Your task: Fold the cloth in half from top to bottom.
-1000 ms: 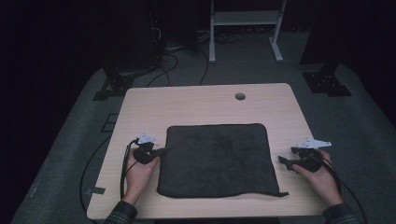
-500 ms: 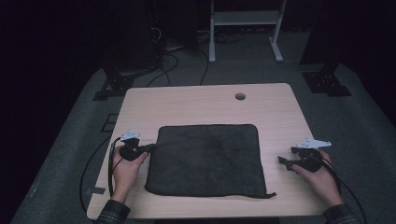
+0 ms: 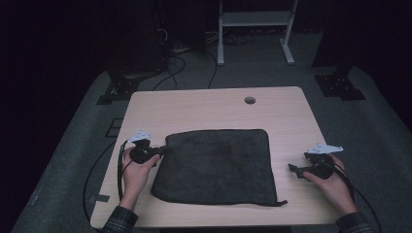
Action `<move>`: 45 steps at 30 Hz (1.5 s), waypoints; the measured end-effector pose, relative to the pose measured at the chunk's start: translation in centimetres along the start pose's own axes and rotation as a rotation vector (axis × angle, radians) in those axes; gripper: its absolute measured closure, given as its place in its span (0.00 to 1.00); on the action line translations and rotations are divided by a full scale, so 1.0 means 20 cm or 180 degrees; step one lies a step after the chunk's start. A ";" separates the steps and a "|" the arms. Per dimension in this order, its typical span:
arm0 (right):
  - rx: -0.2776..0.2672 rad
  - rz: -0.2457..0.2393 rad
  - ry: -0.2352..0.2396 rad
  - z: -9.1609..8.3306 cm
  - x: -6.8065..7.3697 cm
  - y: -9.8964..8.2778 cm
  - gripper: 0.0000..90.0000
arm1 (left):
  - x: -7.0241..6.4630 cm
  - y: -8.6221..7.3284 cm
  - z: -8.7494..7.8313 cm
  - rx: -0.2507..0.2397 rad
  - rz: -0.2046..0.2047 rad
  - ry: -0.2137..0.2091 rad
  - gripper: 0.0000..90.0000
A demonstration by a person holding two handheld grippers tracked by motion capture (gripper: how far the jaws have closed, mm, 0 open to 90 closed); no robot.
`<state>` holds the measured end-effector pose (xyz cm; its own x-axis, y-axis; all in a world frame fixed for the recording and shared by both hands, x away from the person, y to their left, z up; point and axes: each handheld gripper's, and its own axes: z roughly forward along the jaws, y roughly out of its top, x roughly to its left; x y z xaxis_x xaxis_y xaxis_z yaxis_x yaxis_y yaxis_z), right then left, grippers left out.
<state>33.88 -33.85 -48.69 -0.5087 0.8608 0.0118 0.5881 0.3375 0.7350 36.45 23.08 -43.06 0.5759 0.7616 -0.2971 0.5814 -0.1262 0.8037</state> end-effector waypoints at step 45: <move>0.0006 0.0010 -0.0007 0.00 0.00 0.00 0.14 | -0.43 0.20 0.49 0.0161 0.0387 -0.0966 0.97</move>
<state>33.91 -33.79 -48.70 -0.5055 0.8627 0.0128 0.5909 0.3354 0.7337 39.42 9.89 -42.35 0.7833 0.5159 -0.3468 0.5215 -0.2417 0.8183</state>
